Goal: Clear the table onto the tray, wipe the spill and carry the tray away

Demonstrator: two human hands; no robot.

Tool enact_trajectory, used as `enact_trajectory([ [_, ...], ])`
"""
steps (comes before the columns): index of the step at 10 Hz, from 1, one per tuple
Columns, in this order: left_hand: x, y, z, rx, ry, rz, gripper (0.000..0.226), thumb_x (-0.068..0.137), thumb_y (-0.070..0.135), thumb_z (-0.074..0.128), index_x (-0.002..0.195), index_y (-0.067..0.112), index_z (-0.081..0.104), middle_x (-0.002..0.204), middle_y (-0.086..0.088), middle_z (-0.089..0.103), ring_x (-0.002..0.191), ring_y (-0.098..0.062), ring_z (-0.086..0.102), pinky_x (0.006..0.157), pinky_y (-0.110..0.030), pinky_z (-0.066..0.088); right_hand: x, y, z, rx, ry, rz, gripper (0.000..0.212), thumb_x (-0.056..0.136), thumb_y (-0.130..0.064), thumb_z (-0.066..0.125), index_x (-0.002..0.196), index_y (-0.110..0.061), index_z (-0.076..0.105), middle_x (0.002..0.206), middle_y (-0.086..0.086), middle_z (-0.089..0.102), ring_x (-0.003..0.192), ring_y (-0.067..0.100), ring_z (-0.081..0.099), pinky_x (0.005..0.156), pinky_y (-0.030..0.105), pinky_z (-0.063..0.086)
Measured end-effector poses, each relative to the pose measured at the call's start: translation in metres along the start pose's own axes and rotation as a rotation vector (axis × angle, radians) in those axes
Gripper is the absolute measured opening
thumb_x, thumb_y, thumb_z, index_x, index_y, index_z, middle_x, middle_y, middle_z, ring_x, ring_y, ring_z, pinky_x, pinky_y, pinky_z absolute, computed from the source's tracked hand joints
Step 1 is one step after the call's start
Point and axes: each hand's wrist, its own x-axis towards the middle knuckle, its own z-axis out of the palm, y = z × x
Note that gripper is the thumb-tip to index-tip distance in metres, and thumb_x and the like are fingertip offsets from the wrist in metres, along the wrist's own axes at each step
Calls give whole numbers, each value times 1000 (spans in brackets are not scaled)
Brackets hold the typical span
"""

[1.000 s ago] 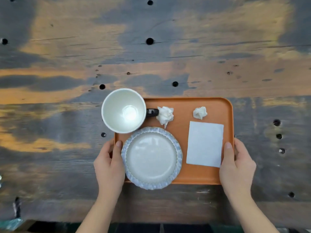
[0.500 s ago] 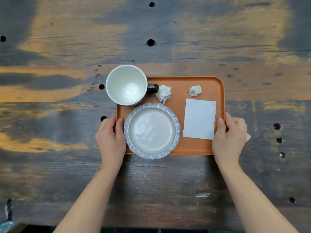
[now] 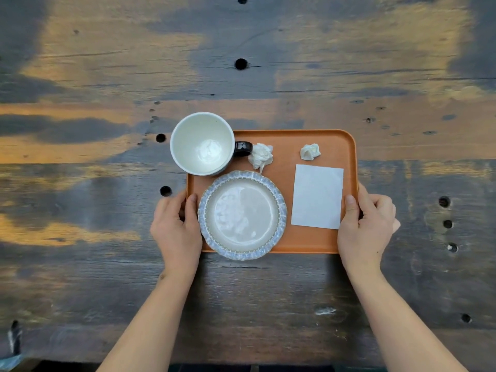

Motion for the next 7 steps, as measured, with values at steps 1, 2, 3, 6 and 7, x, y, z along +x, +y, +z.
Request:
enact_trajectory([
  [1,1,5,-2,-31,-21,-64,9,99,9,68,103,6,74,84,-1,58,74,-10,49,69,-2,35,1,1,1,4,-4,-7,34,99,-17,54,132,-19,63,92,0,44,95,25,48,92,33,24],
  [2,4,4,-6,-34,-80,-72,8,101,12,65,100,8,71,85,-5,62,75,-18,55,67,-7,37,1,1,1,-13,-12,-9,34,100,-19,53,132,-19,62,93,2,47,95,24,49,93,33,26],
  [3,8,5,-13,-57,-146,-54,8,101,14,64,99,9,70,86,-8,68,77,-22,60,69,-14,40,0,-5,-2,2,-45,41,35,102,-23,49,135,-21,59,102,4,54,102,22,49,95,30,23],
  [6,-9,14,-48,38,-419,-199,21,102,11,60,121,5,67,95,-11,66,92,-26,60,87,-37,48,-3,-30,-43,206,-311,261,37,98,-19,51,134,-18,56,117,2,52,112,21,55,98,32,42],
  [7,-34,5,-75,70,-628,-319,24,102,16,61,123,8,63,99,-12,70,99,-32,66,87,-38,50,-28,-27,-69,244,-412,388,36,95,-22,58,128,-10,54,119,8,61,107,23,60,86,28,40],
])
